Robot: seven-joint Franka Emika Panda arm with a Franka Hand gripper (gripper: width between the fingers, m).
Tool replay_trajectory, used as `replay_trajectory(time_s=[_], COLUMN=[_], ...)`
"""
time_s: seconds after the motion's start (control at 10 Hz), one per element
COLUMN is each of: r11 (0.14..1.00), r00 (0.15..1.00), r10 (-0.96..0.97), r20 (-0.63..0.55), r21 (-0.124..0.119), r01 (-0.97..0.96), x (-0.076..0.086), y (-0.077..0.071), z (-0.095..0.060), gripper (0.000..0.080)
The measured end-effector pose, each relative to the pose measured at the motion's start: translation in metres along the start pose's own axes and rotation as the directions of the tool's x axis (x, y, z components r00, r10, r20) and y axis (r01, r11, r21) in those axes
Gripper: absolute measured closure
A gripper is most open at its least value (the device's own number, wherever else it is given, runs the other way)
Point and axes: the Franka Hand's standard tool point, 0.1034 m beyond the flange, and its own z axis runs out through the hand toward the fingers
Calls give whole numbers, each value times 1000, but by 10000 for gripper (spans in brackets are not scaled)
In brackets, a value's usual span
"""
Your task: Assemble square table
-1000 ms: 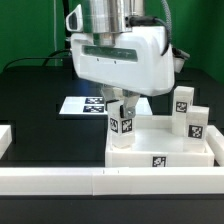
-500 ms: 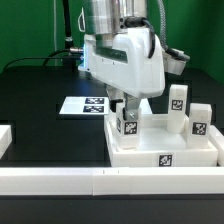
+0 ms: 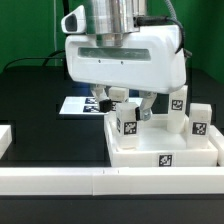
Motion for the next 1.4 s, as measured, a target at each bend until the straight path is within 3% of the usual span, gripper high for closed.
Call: replay_trajectory(time_s=[0.2, 0.5, 0.9, 1.1, 1.2, 1.3, 1.4], r11=[979, 841, 672, 678, 678, 685, 698], r00=[979, 842, 672, 679, 679, 686, 699], r10=[-205, -540, -740, -734, -734, -727, -715], r20=[-4, 8, 19, 19, 19, 19, 18], r21=[-13, -32, -35, -35, -35, -35, -35], r01=[205, 540, 740, 734, 734, 727, 715], x=[-1, -6, -7, -7, -7, -7, -7], y=[-1, -5, -5, -5, -5, -5, -5], z=[1, 3, 3, 3, 3, 3, 3], gripper=[150, 150, 150, 405, 405, 514, 514])
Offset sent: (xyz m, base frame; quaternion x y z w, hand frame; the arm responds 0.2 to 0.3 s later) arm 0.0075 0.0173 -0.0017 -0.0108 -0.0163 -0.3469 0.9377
